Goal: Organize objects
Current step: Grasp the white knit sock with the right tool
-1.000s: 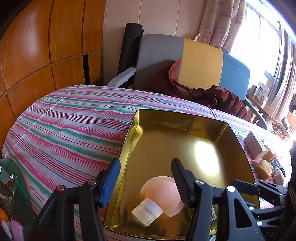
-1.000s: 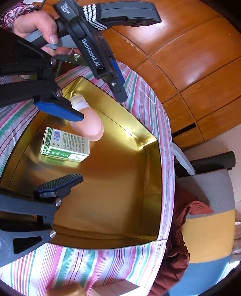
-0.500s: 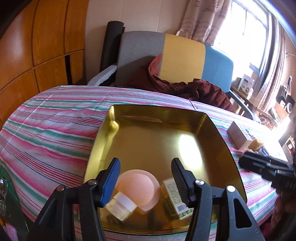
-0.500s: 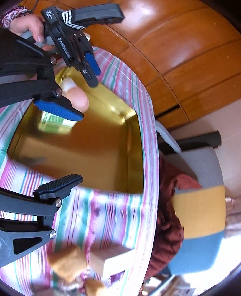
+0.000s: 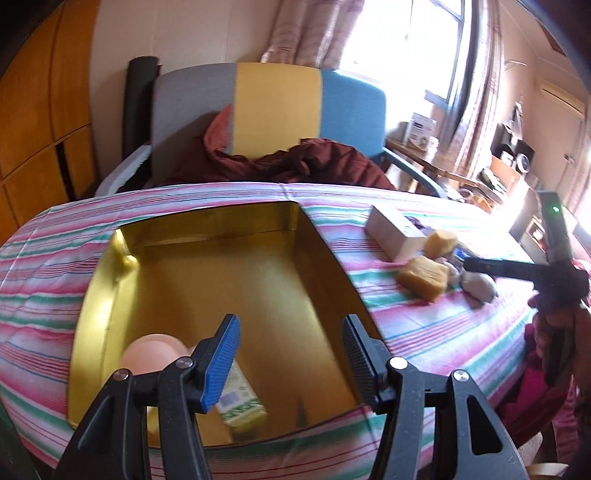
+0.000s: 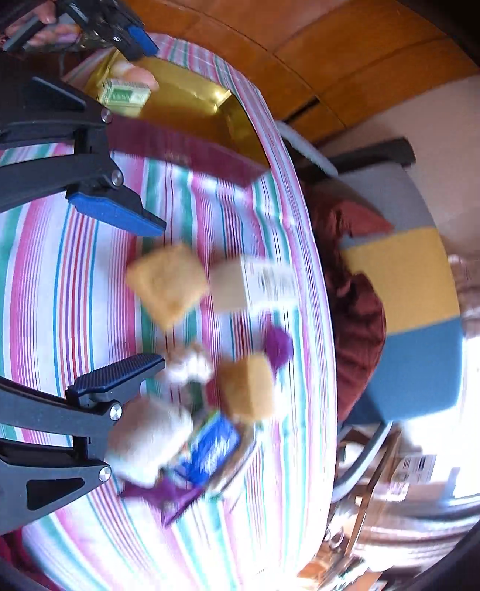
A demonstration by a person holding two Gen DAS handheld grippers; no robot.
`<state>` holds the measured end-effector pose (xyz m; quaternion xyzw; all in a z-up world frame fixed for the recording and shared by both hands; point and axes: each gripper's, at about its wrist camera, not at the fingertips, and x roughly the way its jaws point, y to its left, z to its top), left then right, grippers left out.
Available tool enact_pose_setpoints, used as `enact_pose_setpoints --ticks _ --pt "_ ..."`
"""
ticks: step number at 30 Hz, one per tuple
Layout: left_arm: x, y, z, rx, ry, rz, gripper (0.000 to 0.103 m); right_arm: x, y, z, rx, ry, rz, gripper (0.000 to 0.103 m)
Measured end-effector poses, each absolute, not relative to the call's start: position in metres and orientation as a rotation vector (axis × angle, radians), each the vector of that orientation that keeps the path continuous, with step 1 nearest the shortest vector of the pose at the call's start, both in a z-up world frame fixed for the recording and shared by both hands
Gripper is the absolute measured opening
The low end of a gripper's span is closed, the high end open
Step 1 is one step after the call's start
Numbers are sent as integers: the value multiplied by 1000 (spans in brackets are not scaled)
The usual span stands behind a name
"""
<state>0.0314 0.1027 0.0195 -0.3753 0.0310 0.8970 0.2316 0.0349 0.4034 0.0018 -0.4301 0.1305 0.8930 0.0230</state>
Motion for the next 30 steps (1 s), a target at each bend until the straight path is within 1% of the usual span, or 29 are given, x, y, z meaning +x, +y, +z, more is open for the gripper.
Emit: enact_pose_setpoints --ticks 1,3,5,10,20,30 --pt "34 110 20 -1029 103 2446 58 34 415 2 -1323 390 2741 69" --pt "41 123 20 -1023 137 2419 58 32 438 2 -1313 367 2696 75" --pt "46 134 20 -1018 163 2391 58 29 461 -1 -1323 376 2657 77" --pt "55 155 22 -1001 207 2337 58 22 494 -11 -1383 428 2612 77" --pt "60 186 23 -1011 243 2274 58 15 503 -37 -1482 550 2589 77" --pt "59 202 17 -1027 275 2246 58 12 485 -41 -1652 448 2560 77"
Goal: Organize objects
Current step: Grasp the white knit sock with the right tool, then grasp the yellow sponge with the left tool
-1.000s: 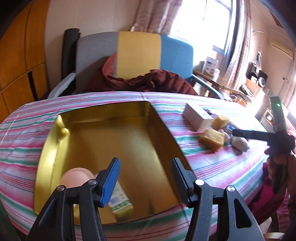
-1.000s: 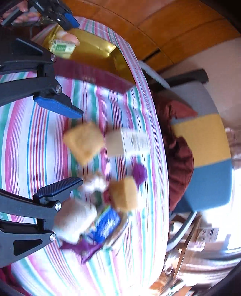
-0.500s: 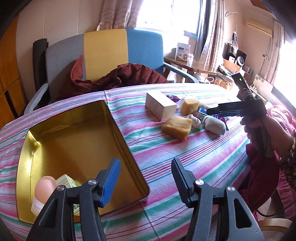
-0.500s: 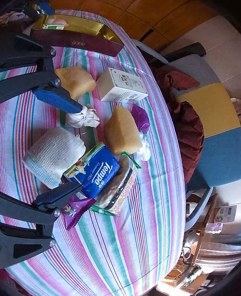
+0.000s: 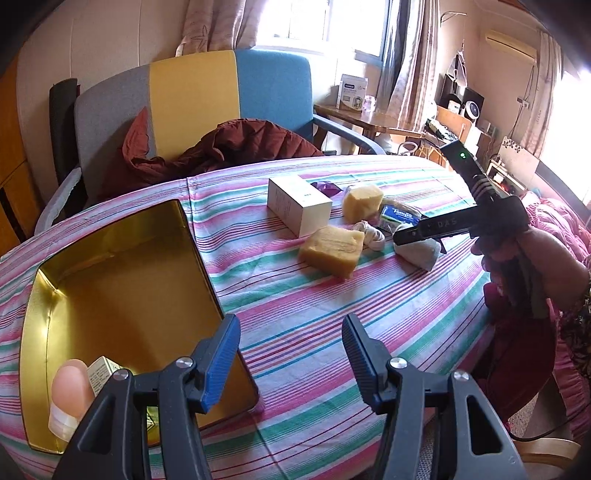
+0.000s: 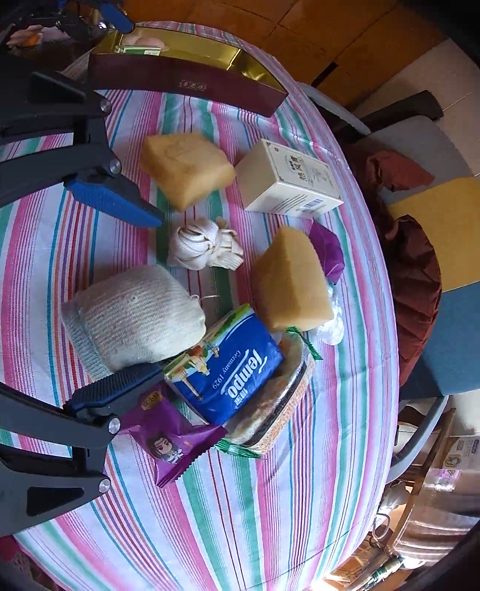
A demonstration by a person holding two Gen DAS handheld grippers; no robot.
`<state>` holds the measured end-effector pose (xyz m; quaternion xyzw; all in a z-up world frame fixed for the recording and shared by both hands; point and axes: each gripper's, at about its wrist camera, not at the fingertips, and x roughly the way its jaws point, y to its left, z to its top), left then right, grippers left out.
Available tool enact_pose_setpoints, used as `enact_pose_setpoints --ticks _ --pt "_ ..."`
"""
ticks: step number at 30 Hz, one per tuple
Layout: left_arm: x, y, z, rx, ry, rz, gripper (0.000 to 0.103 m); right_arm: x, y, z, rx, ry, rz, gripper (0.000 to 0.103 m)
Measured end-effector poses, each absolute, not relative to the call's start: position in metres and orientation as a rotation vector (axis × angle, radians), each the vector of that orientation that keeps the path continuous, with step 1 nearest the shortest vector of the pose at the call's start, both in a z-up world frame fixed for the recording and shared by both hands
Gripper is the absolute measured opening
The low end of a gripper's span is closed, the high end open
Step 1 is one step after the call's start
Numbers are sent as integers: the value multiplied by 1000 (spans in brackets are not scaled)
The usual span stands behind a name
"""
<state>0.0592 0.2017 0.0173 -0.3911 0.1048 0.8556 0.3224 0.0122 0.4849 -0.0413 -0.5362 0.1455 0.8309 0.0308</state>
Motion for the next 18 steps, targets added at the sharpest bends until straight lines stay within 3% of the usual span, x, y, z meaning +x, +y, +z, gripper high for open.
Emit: enact_pose_setpoints --ticks 7,9,13,18 --pt "57 218 23 -1011 286 2222 58 4 498 -63 -1738 442 2437 72" --pt "55 223 25 -1011 282 2215 58 5 500 -61 -1711 441 2442 55" --pt "50 235 23 -1025 285 2203 58 11 506 -55 -1649 628 2550 53" --pt "41 255 20 -1042 276 2200 58 18 503 -35 -1498 734 2727 53"
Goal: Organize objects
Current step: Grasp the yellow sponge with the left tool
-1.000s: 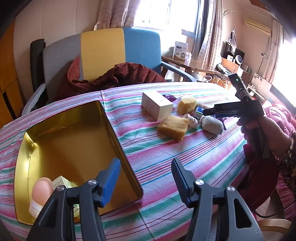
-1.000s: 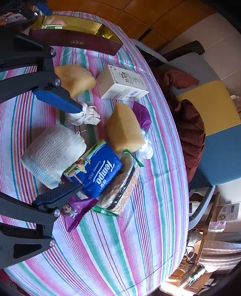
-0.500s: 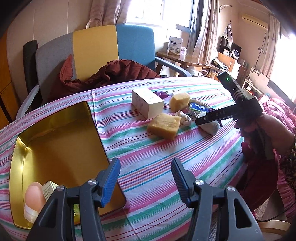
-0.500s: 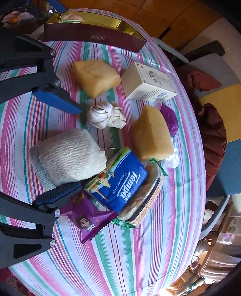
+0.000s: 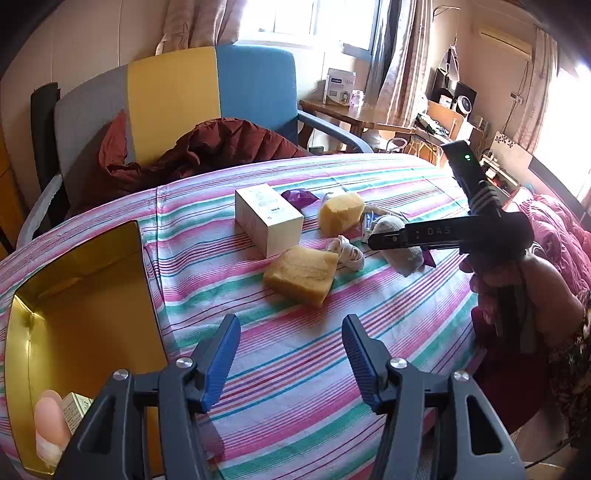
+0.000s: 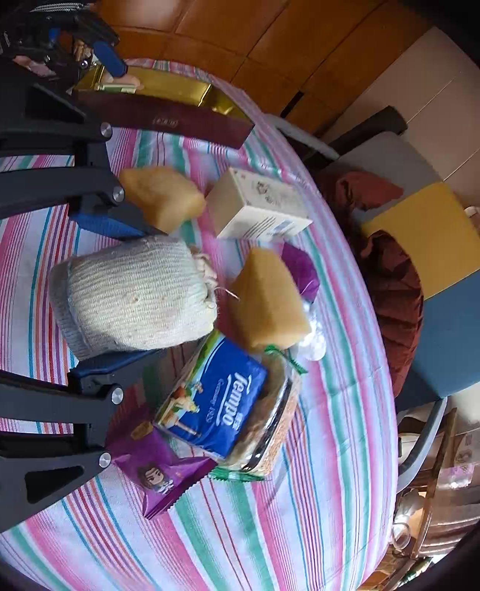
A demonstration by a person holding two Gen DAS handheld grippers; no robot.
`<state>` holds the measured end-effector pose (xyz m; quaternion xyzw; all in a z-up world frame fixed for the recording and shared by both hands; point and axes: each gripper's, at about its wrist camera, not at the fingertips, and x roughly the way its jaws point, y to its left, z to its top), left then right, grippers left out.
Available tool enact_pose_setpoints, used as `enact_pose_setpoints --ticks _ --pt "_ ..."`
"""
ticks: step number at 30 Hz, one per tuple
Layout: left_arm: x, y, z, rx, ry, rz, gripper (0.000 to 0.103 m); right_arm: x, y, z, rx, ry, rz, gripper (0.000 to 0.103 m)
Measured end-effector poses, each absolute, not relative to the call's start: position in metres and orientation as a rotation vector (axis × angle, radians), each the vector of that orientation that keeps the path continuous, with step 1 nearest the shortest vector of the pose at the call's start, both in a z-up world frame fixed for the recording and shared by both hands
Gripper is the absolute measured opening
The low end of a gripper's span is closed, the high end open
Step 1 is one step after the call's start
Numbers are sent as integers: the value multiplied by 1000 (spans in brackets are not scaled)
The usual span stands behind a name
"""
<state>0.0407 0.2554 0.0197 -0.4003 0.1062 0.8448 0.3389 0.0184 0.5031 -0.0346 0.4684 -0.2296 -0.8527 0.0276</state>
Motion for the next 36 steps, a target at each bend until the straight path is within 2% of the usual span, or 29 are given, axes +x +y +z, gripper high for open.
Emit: enact_pose_setpoints --ticks 5,14,16,18,22,25,29,36 --pt "28 284 17 -1079 236 2210 58 22 513 -23 1295 -826 -2656 54" --pt "-1 336 -6 -1194 150 2222 60 29 529 -19 1217 -940 -2717 54" --pt "-9 343 -12 -1210 142 2235 62 30 531 -19 1205 -956 -2715 54" --pt "-17 349 -20 -1248 160 2249 75 30 531 -18 1201 -953 -2719 54" --pt "-31 356 -39 -1321 186 2267 77 28 531 -19 1206 -953 -2708 54" --pt "-40 359 -50 -1357 168 2282 83 28 531 -21 1212 -948 -2704 54" --pt "-47 361 -62 -1370 182 2304 86 30 534 -21 1199 -967 -2710 54" --pt "-41 361 -72 -1310 240 2295 85 29 534 -22 1212 -964 -2710 54"
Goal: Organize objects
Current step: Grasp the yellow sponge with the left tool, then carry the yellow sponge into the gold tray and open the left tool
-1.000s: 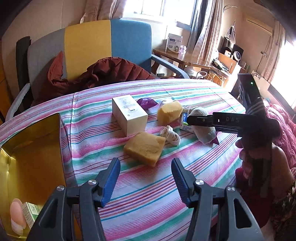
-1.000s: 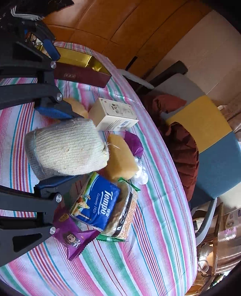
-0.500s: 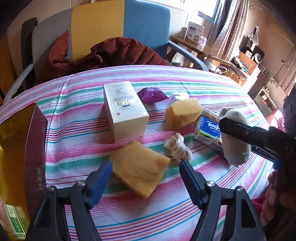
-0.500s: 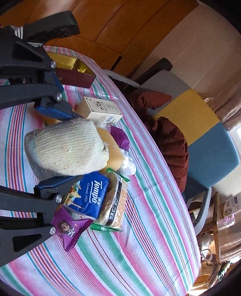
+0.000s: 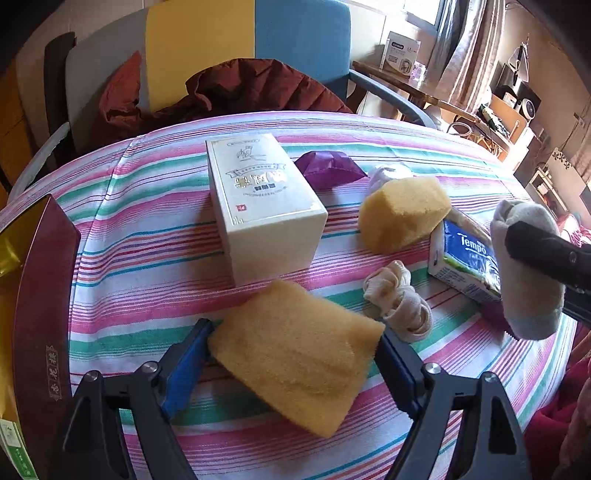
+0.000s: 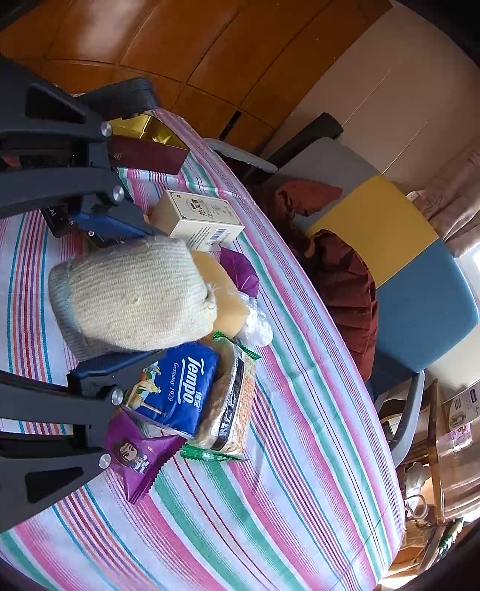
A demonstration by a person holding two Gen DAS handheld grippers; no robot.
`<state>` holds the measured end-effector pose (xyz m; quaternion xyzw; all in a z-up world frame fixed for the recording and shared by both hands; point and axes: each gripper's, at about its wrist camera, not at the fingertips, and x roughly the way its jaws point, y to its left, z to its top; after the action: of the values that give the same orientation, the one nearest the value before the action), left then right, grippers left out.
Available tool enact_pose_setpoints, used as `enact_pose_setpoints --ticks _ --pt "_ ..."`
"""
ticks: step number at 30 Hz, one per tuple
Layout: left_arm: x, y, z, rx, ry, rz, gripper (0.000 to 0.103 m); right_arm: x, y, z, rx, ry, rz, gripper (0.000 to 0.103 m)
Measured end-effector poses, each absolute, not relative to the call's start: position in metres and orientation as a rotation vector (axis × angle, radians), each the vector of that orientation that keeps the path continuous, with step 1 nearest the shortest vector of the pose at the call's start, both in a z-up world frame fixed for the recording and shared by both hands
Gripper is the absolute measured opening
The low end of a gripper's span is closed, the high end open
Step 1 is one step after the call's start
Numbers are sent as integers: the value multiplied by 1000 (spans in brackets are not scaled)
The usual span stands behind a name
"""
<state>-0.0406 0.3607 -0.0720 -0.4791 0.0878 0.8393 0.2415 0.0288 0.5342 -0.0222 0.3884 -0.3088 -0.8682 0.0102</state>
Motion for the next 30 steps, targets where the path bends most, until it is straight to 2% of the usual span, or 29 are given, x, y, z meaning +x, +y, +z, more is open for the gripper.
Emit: enact_pose_setpoints --ticks 6,9,18,30 --pt "-34 352 -69 -1268 226 2284 75 27 532 -22 1224 -936 -2722 54" --pt "-33 346 -68 -1270 212 2286 74 26 532 -23 1227 -927 -2726 54" --pt "-15 325 -50 -1229 127 2259 73 27 531 -23 1236 -914 -2742 54" --pt "20 291 -6 -1065 181 2241 73 28 530 -22 1233 -902 -2766 54"
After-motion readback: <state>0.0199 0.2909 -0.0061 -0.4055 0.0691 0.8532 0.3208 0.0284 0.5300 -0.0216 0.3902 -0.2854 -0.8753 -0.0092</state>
